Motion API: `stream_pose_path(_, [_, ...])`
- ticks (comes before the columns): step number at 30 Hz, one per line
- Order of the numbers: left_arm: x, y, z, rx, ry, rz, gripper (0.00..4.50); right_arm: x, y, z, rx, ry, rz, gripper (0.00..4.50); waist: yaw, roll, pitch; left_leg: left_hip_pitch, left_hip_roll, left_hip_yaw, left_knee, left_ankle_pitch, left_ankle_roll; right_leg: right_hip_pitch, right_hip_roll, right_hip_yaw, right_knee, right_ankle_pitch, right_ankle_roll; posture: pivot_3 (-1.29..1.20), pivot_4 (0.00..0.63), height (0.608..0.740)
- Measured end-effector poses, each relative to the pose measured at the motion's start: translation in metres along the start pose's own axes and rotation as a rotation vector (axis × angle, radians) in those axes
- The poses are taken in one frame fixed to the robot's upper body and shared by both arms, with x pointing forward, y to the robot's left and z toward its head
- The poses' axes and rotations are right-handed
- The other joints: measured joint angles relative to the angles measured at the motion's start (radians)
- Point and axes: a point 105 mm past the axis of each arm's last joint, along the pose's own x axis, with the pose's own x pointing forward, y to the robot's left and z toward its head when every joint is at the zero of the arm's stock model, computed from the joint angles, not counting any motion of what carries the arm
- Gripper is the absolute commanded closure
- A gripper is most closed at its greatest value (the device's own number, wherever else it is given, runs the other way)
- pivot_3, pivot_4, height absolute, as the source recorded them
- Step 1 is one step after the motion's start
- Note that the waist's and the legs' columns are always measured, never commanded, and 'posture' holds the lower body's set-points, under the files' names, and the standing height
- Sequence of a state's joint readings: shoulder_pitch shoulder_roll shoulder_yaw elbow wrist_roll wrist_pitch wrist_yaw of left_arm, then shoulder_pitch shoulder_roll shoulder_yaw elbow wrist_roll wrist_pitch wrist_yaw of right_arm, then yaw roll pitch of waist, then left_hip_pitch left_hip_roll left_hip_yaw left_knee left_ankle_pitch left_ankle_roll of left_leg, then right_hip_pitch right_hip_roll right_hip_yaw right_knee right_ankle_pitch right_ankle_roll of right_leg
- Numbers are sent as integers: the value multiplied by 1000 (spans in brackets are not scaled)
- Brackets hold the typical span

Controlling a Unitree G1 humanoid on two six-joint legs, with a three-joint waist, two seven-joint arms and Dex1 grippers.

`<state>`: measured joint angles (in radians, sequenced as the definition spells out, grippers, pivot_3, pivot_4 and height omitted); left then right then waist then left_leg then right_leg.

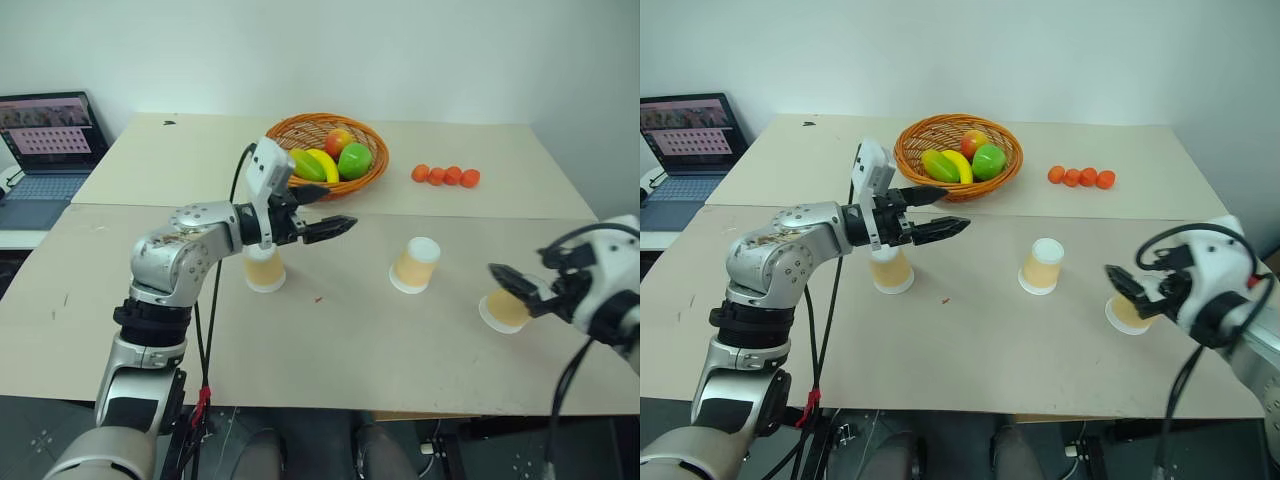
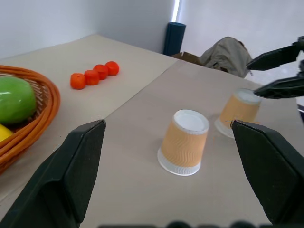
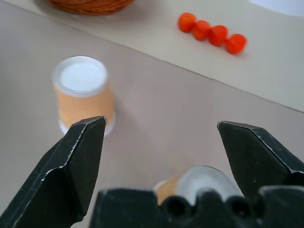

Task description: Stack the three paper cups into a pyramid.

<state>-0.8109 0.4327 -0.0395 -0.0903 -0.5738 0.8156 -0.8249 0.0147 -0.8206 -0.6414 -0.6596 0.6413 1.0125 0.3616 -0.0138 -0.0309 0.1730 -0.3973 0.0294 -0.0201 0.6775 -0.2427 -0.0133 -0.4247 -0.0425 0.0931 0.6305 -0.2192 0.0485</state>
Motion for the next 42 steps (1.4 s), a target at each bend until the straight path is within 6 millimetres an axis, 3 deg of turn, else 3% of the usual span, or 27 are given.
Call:
stream_pose_path(3, [4,-13,6,-13,-8,-86,0,-12,-17,-5,27,-26,-93,100,-1,0,0,1,0,0,0,0,0,1,0,0,0,-2,3,0,150,734])
stream_pose_path(5, [7,-23,7,-35,11,-159,0,-18,-19,-9,43,-39,-114,100,-4,0,0,3,0,1,0,0,0,1,0,1,1,-3,5,0,150,734])
stream_pose_path(9, [8,-40,9,-73,29,-267,0,-25,-9,-26,94,-31,-113,100,-10,1,0,5,0,1,0,0,0,2,1,2,2,-3,5,0,150,734])
stream_pose_path(14, [8,-38,16,-56,42,-265,0,-33,10,-57,194,4,-89,100,-12,1,-1,6,1,2,0,0,0,3,1,3,2,-3,5,0,150,734])
stream_pose_path(20, [5,-38,7,-13,141,-284,0,-26,14,-62,210,-43,-93,100,-30,2,-1,7,1,3,-1,0,0,3,1,4,2,-3,5,0,150,734])
stream_pose_path(26, [-9,-35,21,88,202,-285,0,-16,11,-74,229,-45,-104,100,-30,2,-1,6,1,4,-1,0,0,3,1,4,2,-3,5,0,150,734])
stream_pose_path(42, [-25,-37,31,148,242,-256,0,22,1,-78,204,-75,-45,100,-30,2,-1,6,1,3,-1,0,0,2,1,4,2,-3,5,0,150,734])
